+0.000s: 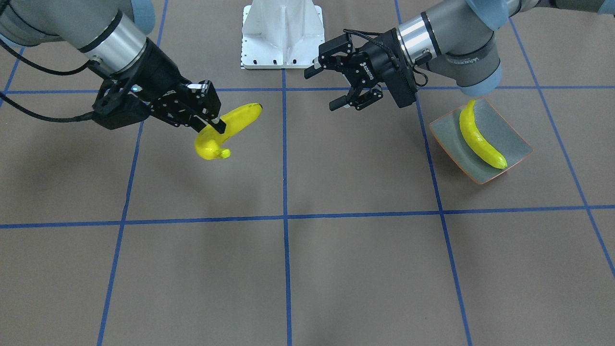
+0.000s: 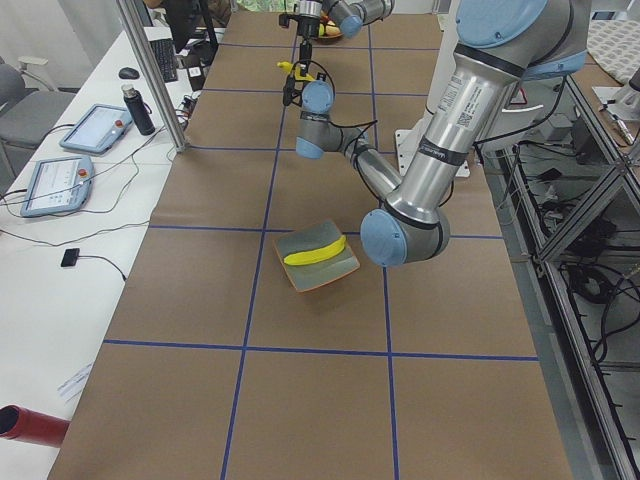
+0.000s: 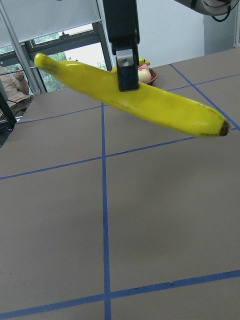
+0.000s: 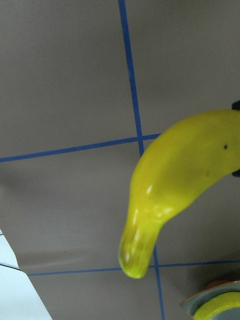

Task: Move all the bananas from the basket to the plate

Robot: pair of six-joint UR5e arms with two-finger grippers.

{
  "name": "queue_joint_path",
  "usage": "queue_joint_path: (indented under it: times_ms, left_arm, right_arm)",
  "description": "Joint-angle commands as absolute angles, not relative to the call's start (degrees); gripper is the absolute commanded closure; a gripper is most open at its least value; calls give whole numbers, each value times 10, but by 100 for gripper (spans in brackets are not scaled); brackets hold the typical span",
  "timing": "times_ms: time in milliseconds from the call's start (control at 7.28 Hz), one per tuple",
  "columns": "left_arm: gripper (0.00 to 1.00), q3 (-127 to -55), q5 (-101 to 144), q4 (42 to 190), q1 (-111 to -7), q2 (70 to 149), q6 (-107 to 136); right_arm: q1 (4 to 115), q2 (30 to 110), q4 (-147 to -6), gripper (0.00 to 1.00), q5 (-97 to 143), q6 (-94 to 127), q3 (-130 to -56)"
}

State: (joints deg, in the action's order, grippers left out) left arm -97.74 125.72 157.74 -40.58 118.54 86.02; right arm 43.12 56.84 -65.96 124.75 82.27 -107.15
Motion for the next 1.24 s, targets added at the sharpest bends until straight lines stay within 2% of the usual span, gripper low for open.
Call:
queue_joint_path:
  times_ms: [0, 412, 550, 824, 962, 1099]
  left_arm:
    - [0, -976, 1257, 1578, -391, 1185, 860]
    - [0, -977, 1257, 1579, -376, 1180, 860]
    - [8, -977, 1257, 1579, -376, 1179, 859]
    - [71, -976, 1257, 1589, -376, 1177, 858]
    - [100, -978, 1257, 1593, -376, 1168, 858]
    - [100, -978, 1257, 1596, -376, 1164, 858]
  right_arm:
    - [372, 544, -650, 100, 1177, 849, -1072]
    - [364, 526, -650, 100, 1168, 862, -1074]
    - [364, 526, -650, 100, 1168, 862, -1078]
    - [364, 525, -650, 100, 1167, 859, -1079]
    - [364, 524, -649, 94, 1167, 859, -1078]
    - [364, 525, -648, 26, 1158, 858, -1076]
